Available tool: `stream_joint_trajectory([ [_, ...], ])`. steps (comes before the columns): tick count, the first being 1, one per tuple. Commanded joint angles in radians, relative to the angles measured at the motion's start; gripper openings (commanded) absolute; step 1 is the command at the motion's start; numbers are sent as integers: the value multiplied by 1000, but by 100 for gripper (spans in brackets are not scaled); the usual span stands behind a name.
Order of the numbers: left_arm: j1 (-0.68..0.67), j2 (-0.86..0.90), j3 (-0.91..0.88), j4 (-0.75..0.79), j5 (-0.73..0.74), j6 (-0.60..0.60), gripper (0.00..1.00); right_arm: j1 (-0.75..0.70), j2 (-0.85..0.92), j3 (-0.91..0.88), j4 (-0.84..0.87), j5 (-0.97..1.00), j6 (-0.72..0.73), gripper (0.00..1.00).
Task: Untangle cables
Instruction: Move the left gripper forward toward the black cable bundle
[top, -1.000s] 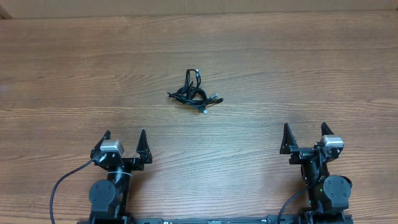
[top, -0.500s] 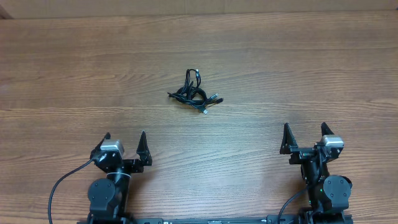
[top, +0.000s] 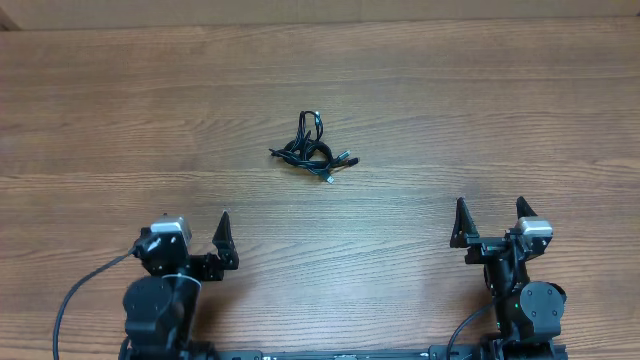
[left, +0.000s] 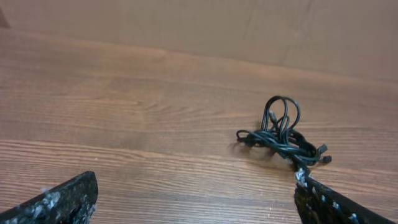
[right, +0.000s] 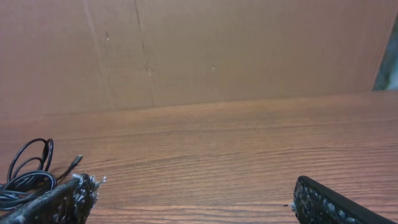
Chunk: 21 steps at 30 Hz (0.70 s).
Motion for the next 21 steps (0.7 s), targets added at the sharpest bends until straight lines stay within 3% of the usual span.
stream_joint_trajectory([
  [1, 7, 102, 84, -10, 42, 16, 100, -3, -10, -10, 6, 6, -4, 100],
  [10, 7, 414, 251, -52, 96, 16, 100, -3, -10, -10, 6, 6, -4, 100],
  [21, 5, 777, 536, -291, 115, 19, 100, -3, -10, -10, 6, 6, -4, 100],
])
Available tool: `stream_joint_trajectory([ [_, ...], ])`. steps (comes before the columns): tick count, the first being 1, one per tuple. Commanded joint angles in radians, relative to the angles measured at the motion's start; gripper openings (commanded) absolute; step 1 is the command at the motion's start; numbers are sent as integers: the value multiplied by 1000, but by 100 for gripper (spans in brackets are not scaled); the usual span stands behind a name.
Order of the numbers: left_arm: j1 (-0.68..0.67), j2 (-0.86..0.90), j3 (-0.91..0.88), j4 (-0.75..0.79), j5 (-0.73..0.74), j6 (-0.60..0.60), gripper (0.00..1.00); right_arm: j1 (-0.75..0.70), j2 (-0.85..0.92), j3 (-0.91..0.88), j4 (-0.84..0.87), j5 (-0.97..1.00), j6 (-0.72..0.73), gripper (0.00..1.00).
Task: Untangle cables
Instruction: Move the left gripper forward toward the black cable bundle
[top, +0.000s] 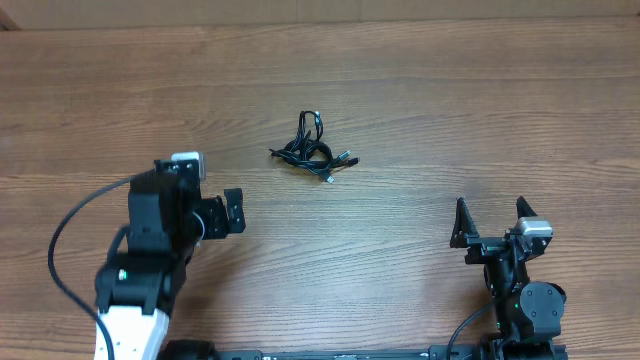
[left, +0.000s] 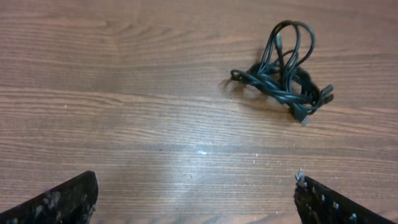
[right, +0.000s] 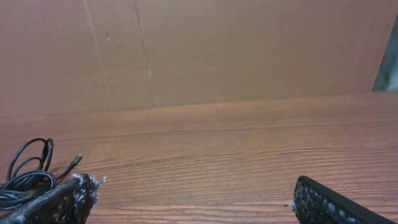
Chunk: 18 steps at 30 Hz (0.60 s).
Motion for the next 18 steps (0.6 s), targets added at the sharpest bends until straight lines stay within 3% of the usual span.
stream_joint_trajectory([
  [1, 5, 89, 103, -60, 19, 19, 100, -3, -10, -10, 7, 5, -1, 100],
  [18, -36, 308, 301, -224, -32, -19, 100, -3, -10, -10, 7, 5, -1, 100],
])
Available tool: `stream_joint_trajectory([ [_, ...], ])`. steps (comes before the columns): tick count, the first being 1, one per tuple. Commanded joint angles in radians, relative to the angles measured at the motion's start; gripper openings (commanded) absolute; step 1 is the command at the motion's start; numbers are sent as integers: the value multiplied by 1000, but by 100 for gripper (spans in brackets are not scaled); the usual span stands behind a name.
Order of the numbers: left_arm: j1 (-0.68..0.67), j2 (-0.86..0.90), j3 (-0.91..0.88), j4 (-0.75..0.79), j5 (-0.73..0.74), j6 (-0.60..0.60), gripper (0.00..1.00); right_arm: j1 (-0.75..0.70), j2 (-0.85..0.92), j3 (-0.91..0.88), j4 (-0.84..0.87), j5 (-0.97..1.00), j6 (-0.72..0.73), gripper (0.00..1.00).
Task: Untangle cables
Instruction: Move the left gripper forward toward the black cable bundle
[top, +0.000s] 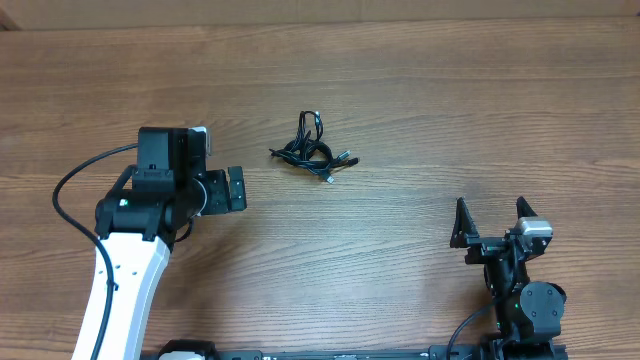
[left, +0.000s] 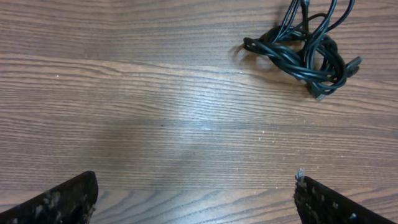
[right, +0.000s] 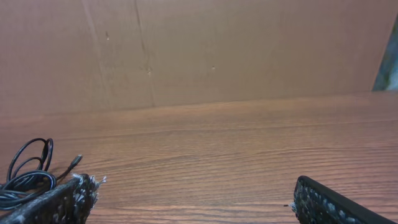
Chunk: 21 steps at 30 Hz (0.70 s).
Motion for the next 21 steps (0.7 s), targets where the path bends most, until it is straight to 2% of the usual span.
stream_joint_trajectory([
  [1, -45, 13, 53, -8, -40, -20, 100, -3, -10, -10, 7, 5, -1, 100],
  [9, -155, 14, 93, 26, -3, -25, 100, -3, -10, -10, 7, 5, -1, 100],
  [17, -162, 16, 92, 62, 1, -25, 99, -3, -10, -10, 7, 5, -1, 100],
  [19, -162, 16, 92, 79, 3, -57, 100, -3, -10, -10, 7, 5, -1, 100],
  [21, -162, 18, 92, 85, -15, -176, 100, -3, -10, -10, 7, 5, -1, 100],
])
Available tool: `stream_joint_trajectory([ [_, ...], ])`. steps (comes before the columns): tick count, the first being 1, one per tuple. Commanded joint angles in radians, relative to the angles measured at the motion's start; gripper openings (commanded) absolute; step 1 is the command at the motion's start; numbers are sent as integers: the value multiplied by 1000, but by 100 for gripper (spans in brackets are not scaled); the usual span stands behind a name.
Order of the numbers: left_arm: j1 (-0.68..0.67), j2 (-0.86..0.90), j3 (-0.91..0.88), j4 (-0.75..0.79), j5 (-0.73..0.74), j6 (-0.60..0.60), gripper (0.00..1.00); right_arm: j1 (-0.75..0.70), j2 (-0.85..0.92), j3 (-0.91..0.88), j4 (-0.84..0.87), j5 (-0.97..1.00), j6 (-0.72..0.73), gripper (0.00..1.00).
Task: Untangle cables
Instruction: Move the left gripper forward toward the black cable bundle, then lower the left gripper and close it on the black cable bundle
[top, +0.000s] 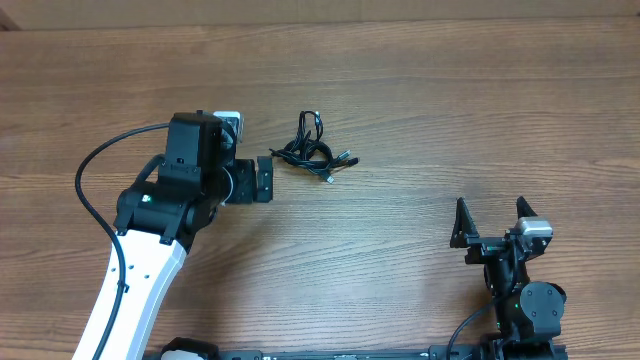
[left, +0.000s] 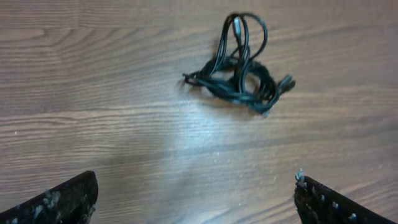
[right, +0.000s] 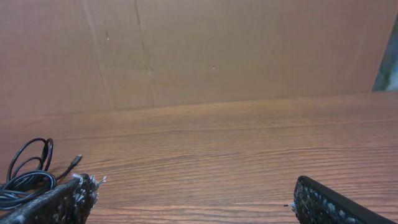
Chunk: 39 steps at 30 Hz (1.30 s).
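Observation:
A small knot of black cables (top: 314, 150) lies on the wooden table (top: 450, 120); in the left wrist view the cables (left: 239, 79) show two upright loops and loose plug ends. My left gripper (top: 262, 180) hovers just left of the knot, open and empty, apart from it. In its own view the left gripper (left: 196, 196) has the knot ahead of its spread fingers. My right gripper (top: 490, 222) rests open at the near right, far from the knot. In the right wrist view the cables (right: 25, 171) sit at the left edge.
A brown cardboard wall (right: 199, 50) rises behind the table's far edge. The left arm's black lead (top: 95, 175) loops out to the left of the arm. The right arm's base (top: 528, 300) sits at the near right edge.
My left gripper has moved right and farther up the table, now close beside the cable knot. The knot has not shifted. The right arm is unchanged.
Both grippers stood open at the near edge with the knot lying mid-table. The left arm then stood lifted and farther forward, then nearer the knot on its left, and now sits just beside it, still open. The right arm has stayed put.

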Motion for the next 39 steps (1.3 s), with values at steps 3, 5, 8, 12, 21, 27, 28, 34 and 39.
stream_joint_trajectory([
  [3, -2, 14, 23, 6, -19, -274, 100, -3, -10, -10, 6, 5, -1, 100],
  [5, -2, 24, 23, 3, -19, -330, 100, -3, -10, -10, 6, 5, -1, 100],
  [8, -2, 65, 39, -22, -19, -427, 100, -3, -10, -10, 6, 5, -1, 100],
  [12, -2, 150, 113, -106, -19, -480, 100, -3, -10, -10, 6, 5, -1, 100],
  [21, -14, 397, 342, -261, -105, -687, 100, -3, -10, -10, 6, 5, -1, 100],
  [27, -60, 479, 341, -219, -100, -808, 100, -3, -10, -10, 6, 5, -1, 100],
  [28, -61, 488, 341, -207, -91, -807, 100, -3, -10, -10, 6, 5, -1, 100],
  [34, -67, 525, 341, -186, -58, -807, 100, -3, -10, -10, 6, 5, -1, 100],
  [39, -68, 548, 340, -185, -20, -901, 100, -3, -10, -10, 6, 5, -1, 100],
])
